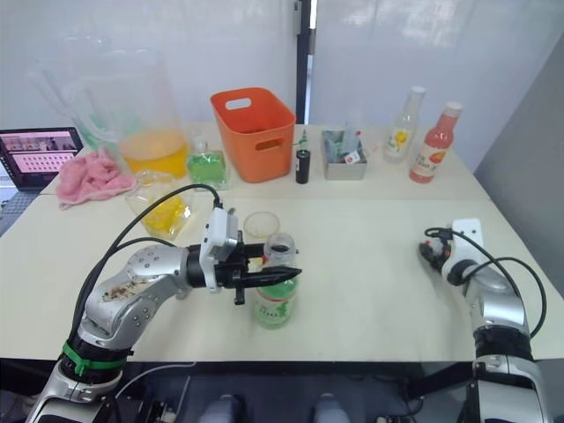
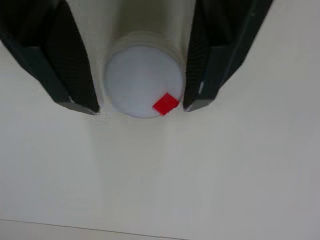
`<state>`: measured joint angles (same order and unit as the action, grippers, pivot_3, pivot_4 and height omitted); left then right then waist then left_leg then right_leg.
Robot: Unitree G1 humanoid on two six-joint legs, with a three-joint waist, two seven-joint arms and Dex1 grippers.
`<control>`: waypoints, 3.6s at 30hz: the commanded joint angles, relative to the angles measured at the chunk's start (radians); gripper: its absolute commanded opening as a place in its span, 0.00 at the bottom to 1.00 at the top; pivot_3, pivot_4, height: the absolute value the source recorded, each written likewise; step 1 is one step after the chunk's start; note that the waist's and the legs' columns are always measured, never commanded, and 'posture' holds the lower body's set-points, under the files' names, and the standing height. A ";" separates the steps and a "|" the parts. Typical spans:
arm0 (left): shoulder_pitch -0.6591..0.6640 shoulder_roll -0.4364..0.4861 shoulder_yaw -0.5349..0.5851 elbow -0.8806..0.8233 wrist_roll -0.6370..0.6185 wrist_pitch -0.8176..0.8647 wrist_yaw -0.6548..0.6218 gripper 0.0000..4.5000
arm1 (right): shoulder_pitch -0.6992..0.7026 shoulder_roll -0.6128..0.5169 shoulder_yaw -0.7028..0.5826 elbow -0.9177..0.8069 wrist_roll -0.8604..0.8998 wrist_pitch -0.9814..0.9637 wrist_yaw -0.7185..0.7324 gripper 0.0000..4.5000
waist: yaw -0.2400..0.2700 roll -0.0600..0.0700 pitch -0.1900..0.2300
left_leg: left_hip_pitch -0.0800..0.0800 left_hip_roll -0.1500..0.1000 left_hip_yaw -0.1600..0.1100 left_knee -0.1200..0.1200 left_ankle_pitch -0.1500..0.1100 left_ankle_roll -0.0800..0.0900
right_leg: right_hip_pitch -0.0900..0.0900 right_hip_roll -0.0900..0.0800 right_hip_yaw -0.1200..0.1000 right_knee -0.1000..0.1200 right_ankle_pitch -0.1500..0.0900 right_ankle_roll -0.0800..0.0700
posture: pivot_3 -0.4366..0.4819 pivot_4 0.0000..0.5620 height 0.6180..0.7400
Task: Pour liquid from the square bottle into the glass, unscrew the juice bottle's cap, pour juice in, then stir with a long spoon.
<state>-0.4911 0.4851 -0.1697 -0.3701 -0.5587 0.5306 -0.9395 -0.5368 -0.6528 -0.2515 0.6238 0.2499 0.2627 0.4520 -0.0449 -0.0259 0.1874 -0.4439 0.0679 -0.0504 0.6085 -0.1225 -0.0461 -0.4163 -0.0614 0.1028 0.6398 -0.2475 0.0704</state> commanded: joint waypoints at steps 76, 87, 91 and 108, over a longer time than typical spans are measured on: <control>-0.508 0.144 0.023 0.907 0.587 -0.850 0.158 0.28 | 0.296 -0.170 -0.100 -1.189 0.665 0.645 0.329 0.98 | 0.018 -0.004 0.003 | -0.008 0.001 0.000 -0.001 0.000 0.000 | -0.007 0.001 0.000 0.000 0.003 0.005 | 0.48 0.27 0.99; -0.593 0.095 -0.069 1.194 0.835 -1.243 0.342 0.28 | 0.314 -0.176 -0.106 -1.220 0.718 0.647 0.265 0.98 | 0.029 -0.004 0.003 | -0.008 0.001 0.000 0.000 0.000 0.000 | -0.007 0.001 0.000 0.000 0.003 0.006 | 0.48 0.27 0.99; -0.626 0.092 -0.102 1.251 0.916 -1.288 0.404 0.28 | 0.308 -0.170 -0.126 -1.207 0.754 0.638 0.246 0.98 | 0.030 -0.004 0.003 | -0.009 0.001 0.000 0.000 0.000 0.000 | -0.007 0.001 0.000 0.000 0.004 0.006 | 0.48 0.27 0.99; -0.675 0.078 -0.203 1.306 1.143 -1.401 0.655 0.28 | 0.317 -0.186 -0.116 -1.223 0.771 0.625 0.213 0.98 | 0.031 -0.004 0.003 | -0.009 0.001 0.000 0.000 0.000 0.000 | -0.007 0.001 0.000 0.001 0.004 0.007 | 0.48 0.27 0.99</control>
<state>-1.1118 0.5573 -0.3810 0.9591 0.5739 -0.8466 -0.3354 -0.2213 -0.8194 -0.3429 -0.5640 1.0040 0.9062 0.6557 -0.0144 -0.0297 0.1900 -0.4527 0.0684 -0.0506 0.6085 -0.1225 -0.0464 -0.4236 -0.0607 0.1025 0.6404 -0.2436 0.0774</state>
